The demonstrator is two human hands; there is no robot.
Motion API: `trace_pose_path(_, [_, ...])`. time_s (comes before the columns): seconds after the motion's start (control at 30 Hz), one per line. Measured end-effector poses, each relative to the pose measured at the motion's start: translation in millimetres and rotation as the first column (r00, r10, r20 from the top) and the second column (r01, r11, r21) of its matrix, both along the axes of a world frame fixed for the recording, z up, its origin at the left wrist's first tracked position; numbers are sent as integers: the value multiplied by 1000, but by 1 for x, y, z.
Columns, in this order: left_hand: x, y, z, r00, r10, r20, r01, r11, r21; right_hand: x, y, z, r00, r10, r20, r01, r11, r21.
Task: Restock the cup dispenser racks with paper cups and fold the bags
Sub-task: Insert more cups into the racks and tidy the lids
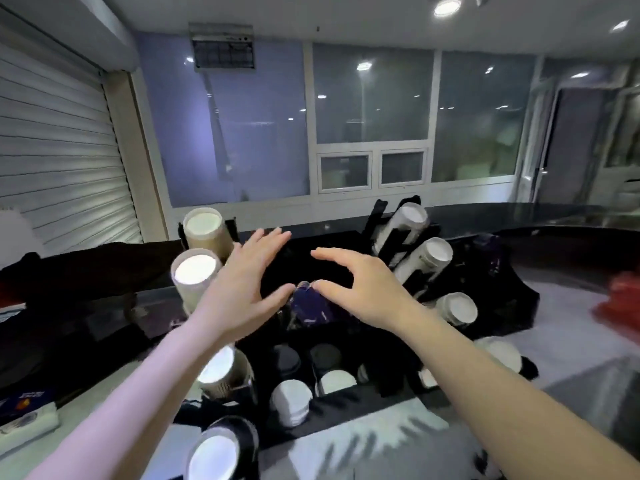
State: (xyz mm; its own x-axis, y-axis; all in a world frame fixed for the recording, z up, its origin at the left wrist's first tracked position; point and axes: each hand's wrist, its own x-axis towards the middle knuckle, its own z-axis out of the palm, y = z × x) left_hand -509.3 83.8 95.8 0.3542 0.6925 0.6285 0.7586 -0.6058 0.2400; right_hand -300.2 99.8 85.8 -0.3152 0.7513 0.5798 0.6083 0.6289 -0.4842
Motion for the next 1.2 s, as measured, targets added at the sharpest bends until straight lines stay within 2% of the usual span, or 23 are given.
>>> trace_pose_path(0.17, [130, -4, -7, 993, -116, -32, 116, 993, 5, 127, -44, -5, 992, -121, 25, 122, 992, -17])
trace_pose_path(0.3, [254, -18, -24, 965, -261, 30, 262, 965, -23, 244, -92, -18, 957, -287, 45, 288, 958, -13])
trace_pose_path(0.43, [359, -33, -48, 937, -340, 82, 347, 934, -86, 342, -138, -32, 893, -448, 39, 450, 892, -39])
trace_pose_path(0.53, [446, -48, -65, 906, -405, 122, 420, 897, -140, 420, -180, -45, 811, -585, -15, 583, 810, -61])
trace_pose_path(0.67, [546, -66, -84, 845, -502, 182, 532, 823, -200, 508, -226, -69, 684, -729, 8, 727, 681, -87])
trace_pose_path(0.87, [664, -65, -123, 772, -603, 201, 634, 704, -320, 605, -258, -114, 545, -838, 8, 820, 532, -211])
trace_pose_path(1.0, [719, -20, -148, 770, -575, 276, 636, 670, -382, 668, -251, -137, 467, -879, 99, 869, 434, -238])
trace_pose_path(1.1, [757, 41, -163, 806, -469, 362, 586, 719, -373, 722, -226, -138, 427, -887, 177, 896, 388, -215])
trace_pose_path(1.2, [802, 95, -169, 809, -415, 416, 566, 738, -366, 772, -187, -130, 394, -900, 186, 912, 358, -199])
